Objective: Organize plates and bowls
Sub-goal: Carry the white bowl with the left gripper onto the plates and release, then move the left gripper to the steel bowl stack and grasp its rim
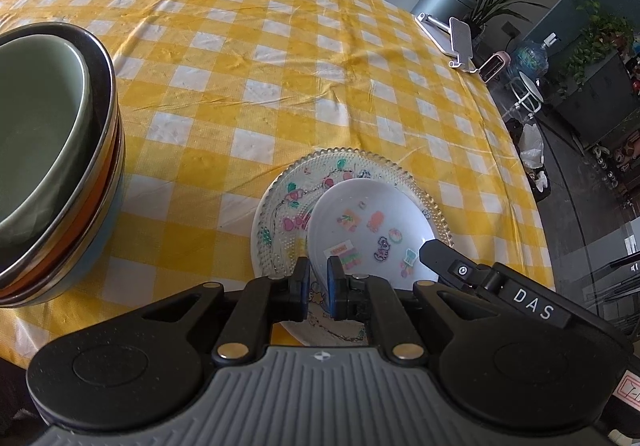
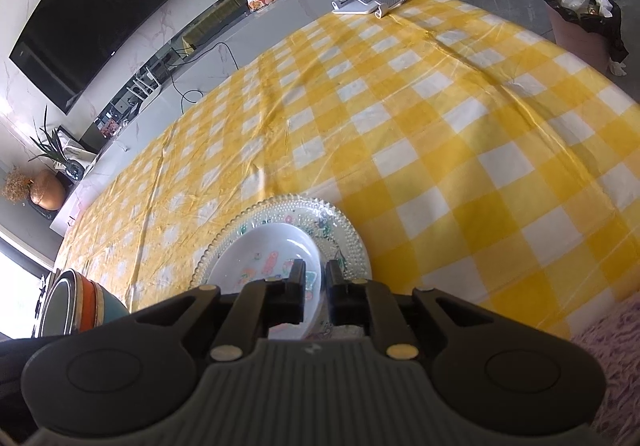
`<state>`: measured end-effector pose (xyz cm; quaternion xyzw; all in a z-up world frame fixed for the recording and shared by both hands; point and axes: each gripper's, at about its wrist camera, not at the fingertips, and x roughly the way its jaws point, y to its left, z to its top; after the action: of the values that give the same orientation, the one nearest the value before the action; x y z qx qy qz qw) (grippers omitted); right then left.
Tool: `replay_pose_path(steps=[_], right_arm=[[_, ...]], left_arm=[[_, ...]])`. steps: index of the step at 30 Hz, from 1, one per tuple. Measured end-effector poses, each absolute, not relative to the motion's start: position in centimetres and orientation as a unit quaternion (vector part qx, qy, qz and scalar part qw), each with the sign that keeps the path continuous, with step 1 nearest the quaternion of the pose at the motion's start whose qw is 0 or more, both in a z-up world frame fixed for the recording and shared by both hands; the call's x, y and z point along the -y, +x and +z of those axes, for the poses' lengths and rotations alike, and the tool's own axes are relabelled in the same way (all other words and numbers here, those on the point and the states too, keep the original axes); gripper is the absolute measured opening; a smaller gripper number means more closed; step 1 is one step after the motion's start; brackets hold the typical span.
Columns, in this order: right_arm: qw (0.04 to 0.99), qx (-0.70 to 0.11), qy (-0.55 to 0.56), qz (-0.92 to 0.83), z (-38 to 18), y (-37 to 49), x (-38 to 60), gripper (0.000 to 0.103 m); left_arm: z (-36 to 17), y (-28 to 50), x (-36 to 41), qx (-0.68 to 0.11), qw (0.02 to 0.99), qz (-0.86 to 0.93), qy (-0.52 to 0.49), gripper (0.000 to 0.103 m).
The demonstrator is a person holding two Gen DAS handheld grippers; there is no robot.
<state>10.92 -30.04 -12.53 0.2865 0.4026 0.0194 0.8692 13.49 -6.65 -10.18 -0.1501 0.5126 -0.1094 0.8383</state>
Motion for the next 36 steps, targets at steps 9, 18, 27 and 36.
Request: replay_pose_path(steps=[9,18,27,36], right_arm=[[0.895,-0.347,0.281,-0.007,-11.0,9.9,30.7,0.044],[0.916,-0.338,0.203,-0.076,-8.1,9.2,28.8,0.086],[0.906,-0.355,0.220,-0.062,-4.8,8.0,25.8,0.092],[0.888,-0.410,0.205,0.043,-2.8,9.3,18.7,0.084]], left_arm=[[-7.6,12.4,6.7,-0.469,0.866,-0.120,-0.127,0.034],[-2.2,9.8,6.1,-0.384,0.916,-0.117,-0.018,0.046],[1.4,9.1,0.7,-0.384,0.918,-0.096,-0.036,0.061],[1.6,9.2,-7.9,-0.378,0.919,-0.030,-0.109,0.062]])
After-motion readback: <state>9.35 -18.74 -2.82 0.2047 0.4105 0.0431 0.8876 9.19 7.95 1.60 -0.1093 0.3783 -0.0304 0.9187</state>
